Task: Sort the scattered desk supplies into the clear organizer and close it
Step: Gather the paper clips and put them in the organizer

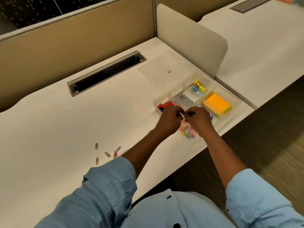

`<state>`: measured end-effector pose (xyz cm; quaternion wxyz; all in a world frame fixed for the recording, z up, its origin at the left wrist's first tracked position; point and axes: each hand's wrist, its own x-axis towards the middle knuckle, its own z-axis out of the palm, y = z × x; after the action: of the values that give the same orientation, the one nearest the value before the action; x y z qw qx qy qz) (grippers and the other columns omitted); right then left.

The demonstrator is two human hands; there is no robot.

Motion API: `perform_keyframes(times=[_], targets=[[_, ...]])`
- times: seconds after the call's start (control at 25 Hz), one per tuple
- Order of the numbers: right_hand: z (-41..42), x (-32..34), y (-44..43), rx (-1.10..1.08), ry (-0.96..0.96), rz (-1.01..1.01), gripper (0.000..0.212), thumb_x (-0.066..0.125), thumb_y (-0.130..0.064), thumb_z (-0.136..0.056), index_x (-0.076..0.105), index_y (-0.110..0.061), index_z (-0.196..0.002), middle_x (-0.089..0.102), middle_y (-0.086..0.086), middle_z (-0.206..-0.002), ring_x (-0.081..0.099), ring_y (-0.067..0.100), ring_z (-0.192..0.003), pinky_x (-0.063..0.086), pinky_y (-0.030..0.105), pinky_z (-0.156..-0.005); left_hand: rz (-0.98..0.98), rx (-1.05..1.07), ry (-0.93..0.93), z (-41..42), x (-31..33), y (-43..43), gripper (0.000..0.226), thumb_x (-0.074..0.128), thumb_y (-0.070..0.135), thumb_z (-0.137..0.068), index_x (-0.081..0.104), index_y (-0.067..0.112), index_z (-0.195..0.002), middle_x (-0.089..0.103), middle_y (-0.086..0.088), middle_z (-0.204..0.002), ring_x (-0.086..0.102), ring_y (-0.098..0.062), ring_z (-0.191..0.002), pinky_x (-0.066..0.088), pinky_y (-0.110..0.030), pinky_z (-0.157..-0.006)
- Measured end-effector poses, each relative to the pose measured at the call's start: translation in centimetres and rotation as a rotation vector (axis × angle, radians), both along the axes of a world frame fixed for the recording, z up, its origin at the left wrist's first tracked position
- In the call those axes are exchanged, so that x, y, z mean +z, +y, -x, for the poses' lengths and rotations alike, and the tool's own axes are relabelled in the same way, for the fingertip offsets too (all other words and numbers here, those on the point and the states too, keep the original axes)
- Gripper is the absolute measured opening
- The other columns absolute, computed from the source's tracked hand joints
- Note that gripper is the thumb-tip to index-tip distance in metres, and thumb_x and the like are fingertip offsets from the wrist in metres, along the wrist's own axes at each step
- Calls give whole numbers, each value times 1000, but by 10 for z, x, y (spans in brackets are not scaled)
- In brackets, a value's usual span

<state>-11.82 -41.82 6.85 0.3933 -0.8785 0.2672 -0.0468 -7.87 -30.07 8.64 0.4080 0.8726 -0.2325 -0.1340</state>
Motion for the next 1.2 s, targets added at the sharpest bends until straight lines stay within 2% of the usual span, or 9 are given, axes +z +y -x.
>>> perform_keyframes(times=[0.12,0.24,0.52,0.72,0.84,0.96,1.04,1.12,1.2], targets=[[4,-3,-8,31,118,82,24,57,-6,-89,70,-9,-109,69,11,-114,63,24,-103,47,30,-86,-144,-127,-74,3,-9,-12,27,57,-2,-87,67,3,-111,64,-18,-110,61,-26,-102,43,-21,-85],[7,-6,-9,37,127,118,24,58,-6,-88,69,-8,-109,68,12,-115,64,25,-104,51,32,-84,-136,-132,-47,3,-11,-9,26,58,-1,-86,69,1,-109,68,-18,-108,65,-27,-100,49,-30,-90],[-6,-3,27,60,-94,155,20,63,-18,-89,68,-7,-105,69,12,-107,65,24,-96,48,27,-85,38,179,-64,6,-14,23,20,60,9,-88,71,7,-104,71,-10,-106,63,-20,-98,46,-24,-88],[-13,-4,64,195,-262,108,16,64,-13,-87,66,-6,-101,68,12,-103,65,23,-92,43,21,-82,-47,307,5,0,-24,77,19,56,11,-90,71,10,-101,71,-5,-105,62,-17,-99,40,-19,-83],[-16,-10,95,319,-293,27,18,63,-9,-86,65,-4,-103,66,12,-102,64,22,-91,51,24,-80,-112,441,22,-4,-33,122,17,57,12,-89,71,9,-97,71,-5,-103,61,-19,-97,40,-20,-82],[-18,-22,128,468,-175,7,26,63,-16,-87,61,-6,-112,61,11,-108,61,21,-93,52,31,-83,-136,591,92,-7,-43,169,14,62,15,-87,70,9,-95,70,-6,-103,64,-22,-90,48,-24,-78],[-18,-35,150,577,-8,42,36,62,-23,-89,56,-9,-121,57,13,-115,59,25,-102,48,32,-88,-137,661,145,-10,-48,196,14,63,16,-86,70,9,-96,69,-7,-106,64,-20,-86,50,-19,-70],[-16,-49,173,665,131,74,46,60,-30,-89,49,-11,-130,52,14,-124,53,28,-115,43,34,-95,-239,660,137,-13,-54,221,18,61,13,-87,69,10,-103,66,-8,-114,61,-22,-103,44,-22,-84],[-13,-61,194,750,183,109,52,57,-32,-92,42,-11,-137,46,15,-136,44,29,-128,36,35,-103,-288,617,142,-11,-58,243,31,52,-1,-86,66,9,-112,61,-9,-125,53,-23,-119,36,-23,-97]])
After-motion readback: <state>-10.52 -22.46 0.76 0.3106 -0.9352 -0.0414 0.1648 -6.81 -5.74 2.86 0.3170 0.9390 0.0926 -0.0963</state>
